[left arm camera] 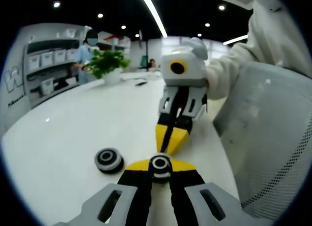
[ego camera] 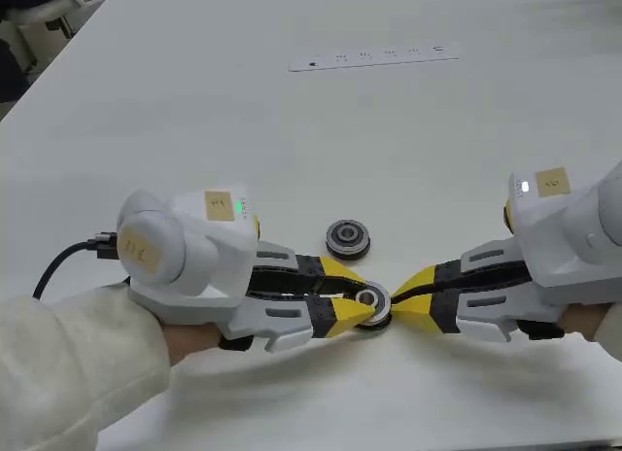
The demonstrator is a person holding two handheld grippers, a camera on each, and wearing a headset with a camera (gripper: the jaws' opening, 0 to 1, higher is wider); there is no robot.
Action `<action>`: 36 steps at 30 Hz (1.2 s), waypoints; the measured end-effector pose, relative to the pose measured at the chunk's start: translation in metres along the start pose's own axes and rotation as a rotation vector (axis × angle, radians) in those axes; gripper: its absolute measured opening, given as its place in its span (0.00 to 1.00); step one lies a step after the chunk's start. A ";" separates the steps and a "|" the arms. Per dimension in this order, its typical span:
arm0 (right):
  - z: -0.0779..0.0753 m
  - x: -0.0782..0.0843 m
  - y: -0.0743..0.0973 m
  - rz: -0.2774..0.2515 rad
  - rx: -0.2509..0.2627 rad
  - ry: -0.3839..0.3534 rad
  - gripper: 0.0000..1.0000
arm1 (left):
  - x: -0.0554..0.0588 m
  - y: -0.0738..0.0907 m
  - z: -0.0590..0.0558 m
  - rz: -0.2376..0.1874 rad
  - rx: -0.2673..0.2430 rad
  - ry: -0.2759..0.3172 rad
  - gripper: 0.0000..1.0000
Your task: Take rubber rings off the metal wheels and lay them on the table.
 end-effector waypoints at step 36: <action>-0.002 -0.001 -0.003 0.048 -0.032 -0.060 0.06 | 0.002 0.004 -0.002 0.010 0.001 -0.015 0.14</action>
Point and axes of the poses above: the centre of the closed fingertips' face, and the gripper's own axes: y roughly backward along the fingers, z roughly to its left, x roughly out of its underside, the point moved 7 cm from there along y, roughly backward along the fingers, and after that the axes turned 14 degrees about z, right-handed, at the moved point
